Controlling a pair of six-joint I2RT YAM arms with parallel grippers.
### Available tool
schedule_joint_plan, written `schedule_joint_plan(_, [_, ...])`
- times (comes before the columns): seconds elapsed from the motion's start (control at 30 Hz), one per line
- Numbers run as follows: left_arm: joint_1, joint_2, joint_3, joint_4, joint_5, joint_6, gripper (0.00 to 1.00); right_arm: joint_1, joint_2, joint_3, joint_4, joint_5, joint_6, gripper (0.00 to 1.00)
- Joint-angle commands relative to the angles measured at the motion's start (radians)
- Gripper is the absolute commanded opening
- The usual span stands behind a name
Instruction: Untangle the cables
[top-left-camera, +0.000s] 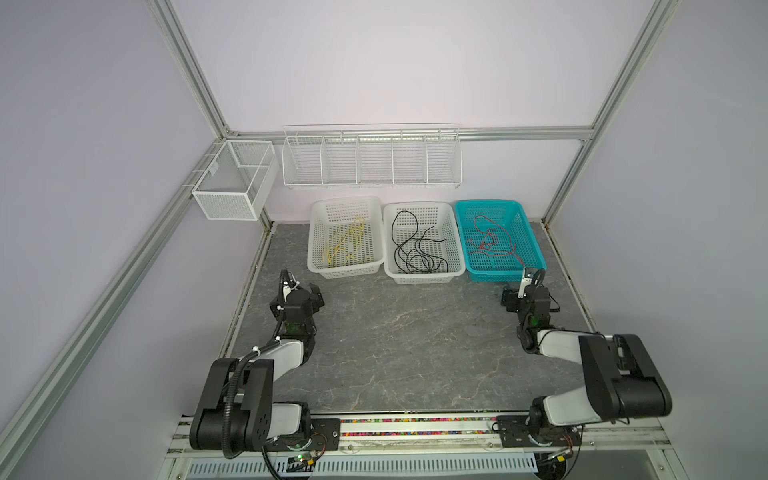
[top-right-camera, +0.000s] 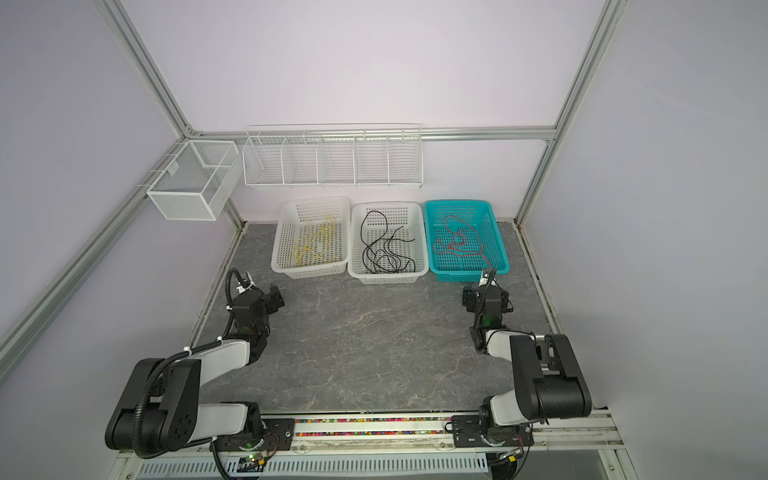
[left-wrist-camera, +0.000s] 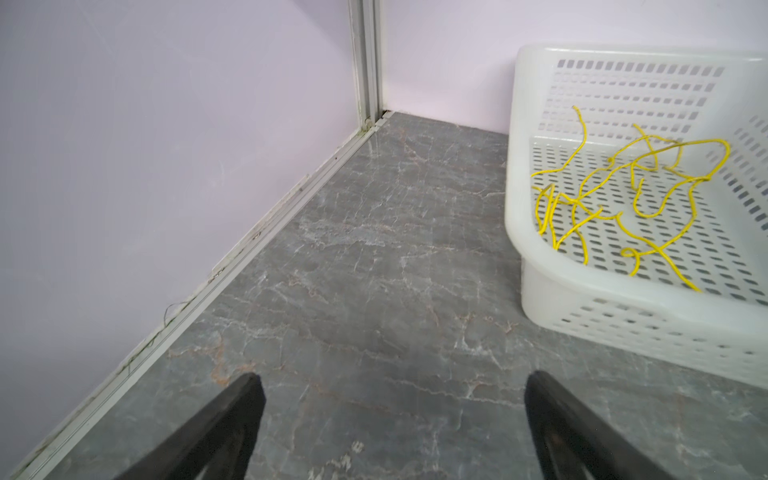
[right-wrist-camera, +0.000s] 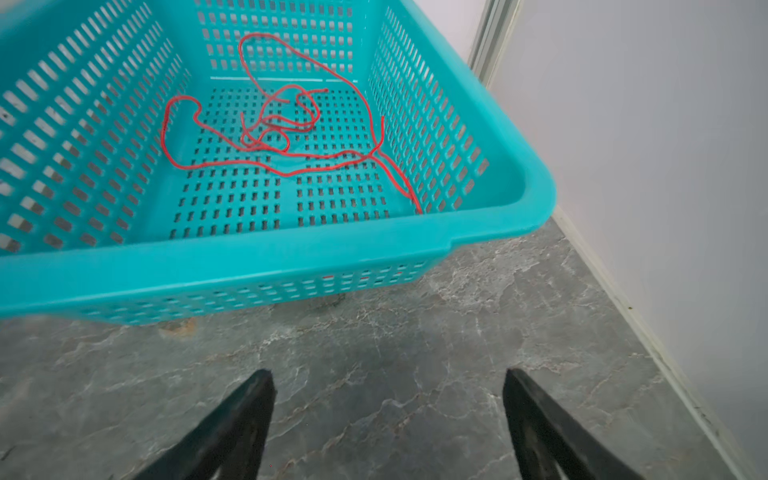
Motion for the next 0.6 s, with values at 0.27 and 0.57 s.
schedule_joint_plan(0.27, [0.047,0.189,0.022,0.268,0.124,0.072,0.99,-0.018,0.019,-0.018,0.133,-0.066,-0.020,0.89])
schedule_joint_plan(0.57, [0.048,0.191,0.018,0.280,0.124,0.072,0.99,-0.018,0.018,-0.018,0.133,-0.066,-0.020,0.88])
